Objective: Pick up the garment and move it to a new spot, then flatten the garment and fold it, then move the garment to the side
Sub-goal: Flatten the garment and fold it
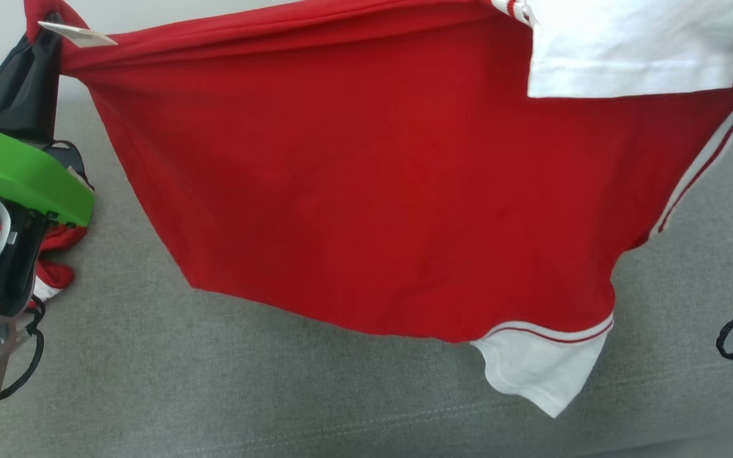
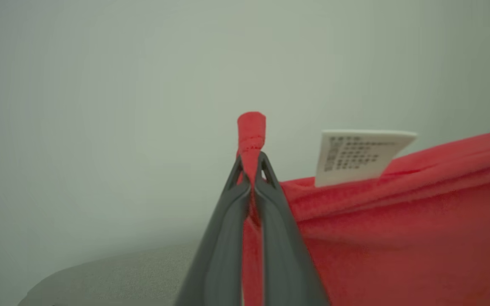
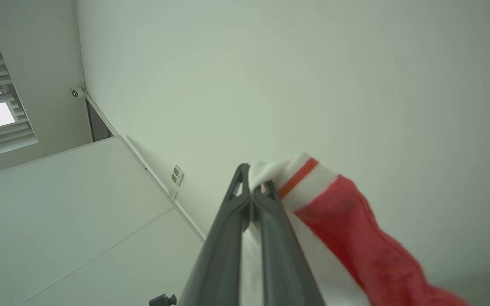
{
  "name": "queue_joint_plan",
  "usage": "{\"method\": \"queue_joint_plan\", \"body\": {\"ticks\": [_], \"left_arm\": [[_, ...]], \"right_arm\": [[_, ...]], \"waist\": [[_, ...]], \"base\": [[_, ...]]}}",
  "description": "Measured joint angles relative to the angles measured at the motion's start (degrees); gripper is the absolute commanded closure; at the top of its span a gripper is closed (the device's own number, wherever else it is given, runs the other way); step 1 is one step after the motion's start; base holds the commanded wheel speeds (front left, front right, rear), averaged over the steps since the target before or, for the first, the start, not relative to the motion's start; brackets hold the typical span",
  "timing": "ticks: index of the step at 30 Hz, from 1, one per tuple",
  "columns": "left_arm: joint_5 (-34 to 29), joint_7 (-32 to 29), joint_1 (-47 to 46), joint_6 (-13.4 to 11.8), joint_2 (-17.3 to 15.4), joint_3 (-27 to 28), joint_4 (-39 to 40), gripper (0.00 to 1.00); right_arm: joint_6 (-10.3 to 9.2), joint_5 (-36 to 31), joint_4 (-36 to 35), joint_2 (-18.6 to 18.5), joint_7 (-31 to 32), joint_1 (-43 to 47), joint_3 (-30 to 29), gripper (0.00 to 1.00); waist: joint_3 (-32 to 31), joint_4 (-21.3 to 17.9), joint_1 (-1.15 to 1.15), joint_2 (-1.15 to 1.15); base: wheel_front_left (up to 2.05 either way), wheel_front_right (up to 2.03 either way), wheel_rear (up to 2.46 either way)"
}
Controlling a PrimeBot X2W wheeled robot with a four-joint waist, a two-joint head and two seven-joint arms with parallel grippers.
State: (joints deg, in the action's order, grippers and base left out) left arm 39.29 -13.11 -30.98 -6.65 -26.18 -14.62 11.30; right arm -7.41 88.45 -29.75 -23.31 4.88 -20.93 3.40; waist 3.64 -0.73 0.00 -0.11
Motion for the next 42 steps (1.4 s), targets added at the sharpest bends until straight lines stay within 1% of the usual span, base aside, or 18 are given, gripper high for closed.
{"method": "queue_joint_plan", "body": {"ticks": [1, 5, 6, 7, 8, 11, 15, 17, 20, 22, 23, 27, 30, 32, 34, 37, 41, 42], "left_arm": [[-0.12, -0.93, -0.24, 0.0, -0.2, -0.03, -0.07, 1.0], [0.26, -4.56, -3.11, 0.0, -0.11, -1.47, -2.11, 1.0], [0.25, -5.28, -4.23, 0.01, -0.1, -2.14, -3.01, 1.0], [-0.48, -6.06, -6.81, 0.02, -0.13, -3.08, -5.13, 1.0], [-1.3, -6.33, -8.41, 0.03, -0.15, -3.45, -6.42, 1.0], [-1.51, -7.42, -12.93, 0.07, 0.29, -3.8, -10.25, 1.0], [-4.02, -7.47, -20.02, 0.13, 0.38, -4.24, -14.14, 1.0], [-5.24, -7.02, -24.53, 0.22, 0.74, -4.33, -15.1, 1.0], [-6.7, -5.19, -30.78, 0.34, 1.66, -3.94, -16.64, 1.0], [-7.9, -3.53, -33.88, 0.34, 2.3, -2.74, -18.03, 1.0], [-8.25, -1.89, -36.18, 0.34, 2.42, -1.75, -18.92, 1.0], [-8.18, 1.02, -39.17, 0.33, 3.12, 0.22, -20.78, 1.0], [-7.56, 3.09, -39.55, 0.43, 3.57, 1.19, -21.71, 1.0], [-7.12, 5.71, -39.53, 0.79, 4.1, 1.81, -22.06, 1.0], [-7.08, 7.27, -38.96, 1.72, 4.42, 1.66, -22.21, 1.0], [-6.35, 9.49, -34.54, 3.11, 5.13, 1.29, -22.96, 1.0], [-4.1, 10.51, -24.06, 4.64, 5.54, 0.12, -24.35, 1.0], [-3.99, 11.43, -21.84, 4.68, 5.65, 0.12, -24.69, 1.0]], "right_arm": [[-0.25, -0.07, 1.42, -0.13, 0.33, -0.54, 0.13, 1.0], [-0.23, -0.46, 9.88, -0.3, 1.43, -2.96, 0.97, 1.0], [-0.23, -0.54, 12.88, -0.09, 1.47, -3.59, 0.93, 1.0], [-0.23, -1.64, 18.97, 0.16, 1.45, -5.17, 0.97, 1.0], [-0.22, -1.89, 21.73, 0.79, 1.2, -6.69, 0.83, 1.0], [-0.19, -4.76, 29.15, 2.54, 0.52, -13.7, 1.52, 1.0], [-0.16, -10.57, 37.26, 4.0, -1.55, -25.46, 2.29, 1.0], [-0.16, -12.99, 39.74, 4.64, -2.47, -31.16, 2.24, 1.0], [-0.16, -15.59, 41.68, 5.47, -4.15, -39.51, 2.05, 1.0], [-0.16, -16.64, 42.11, 6.1, -4.82, -44.7, 2.11, 1.0], [-0.16, -17.88, 42.35, 6.99, -5.19, -49.51, 2.38, 1.0], [-0.16, -17.34, 42.62, 9.09, -5.15, -55.92, 2.48, 1.0], [-0.18, -16.3, 41.46, 9.42, -4.36, -56.54, 2.48, 1.0], [-0.19, -14.71, 40.09, 9.73, -4.21, -55.94, 2.48, 1.0], [-0.19, -13.07, 38.21, 10.17, -3.74, -54.03, 2.23, 1.0], [-0.19, -11.31, 36.35, 10.17, -3.24, -47.46, 1.68, 1.0], [-0.23, -9.17, 34.31, 11.1, -2.23, -36.33, 1.22, 1.0], [-0.18, -8.92, 33.56, 11.1, -2.24, -34.12, 1.23, 1.0]], "waist": [[0.65, 0.01, 0.0, 0.0], [3.48, 0.21, 0.0, 0.0], [4.21, 0.3, 0.0, 0.0], [5.72, 0.52, 0.0, 0.0], [6.46, 0.64, 0.0, 0.0], [8.78, 1.04, 0.0, 0.0], [11.97, 1.5, 0.0, 0.0], [13.56, 1.69, 0.0, 0.0], [15.99, 2.0, 0.0, 0.0], [17.61, 2.22, 0.0, 0.0], [19.25, 2.4, 0.0, 0.0], [22.53, 2.59, 0.0, 0.0], [25.0, 2.57, 0.01, 0.0], [26.6, 2.48, 0.01, 0.0], [28.02, 2.35, 0.01, 0.0], [29.73, 2.11, 0.01, 0.0], [30.52, 1.31, 0.01, 0.0], [30.43, 1.11, 0.01, 0.0]], "base": [[0.0, 0.0, 0.0], [0.0, 0.0, 0.0], [0.0, 0.0, 0.0], [0.0, 0.0, 0.0], [0.0, 0.0, 0.0], [0.0, 0.0, 0.0], [0.0, 0.0, 0.0], [0.0, 0.0, 0.0], [0.0, 0.0, 0.0], [0.0, 0.0, 0.0], [0.0, 0.0, 0.0], [0.0, 0.0, 0.0], [0.0, 0.0, 0.0], [0.0, 0.0, 0.0], [0.0, 0.0, 0.0], [0.0, 0.0, 0.0], [0.0, 0.0, 0.0], [0.0, 0.0, 0.0]]}}
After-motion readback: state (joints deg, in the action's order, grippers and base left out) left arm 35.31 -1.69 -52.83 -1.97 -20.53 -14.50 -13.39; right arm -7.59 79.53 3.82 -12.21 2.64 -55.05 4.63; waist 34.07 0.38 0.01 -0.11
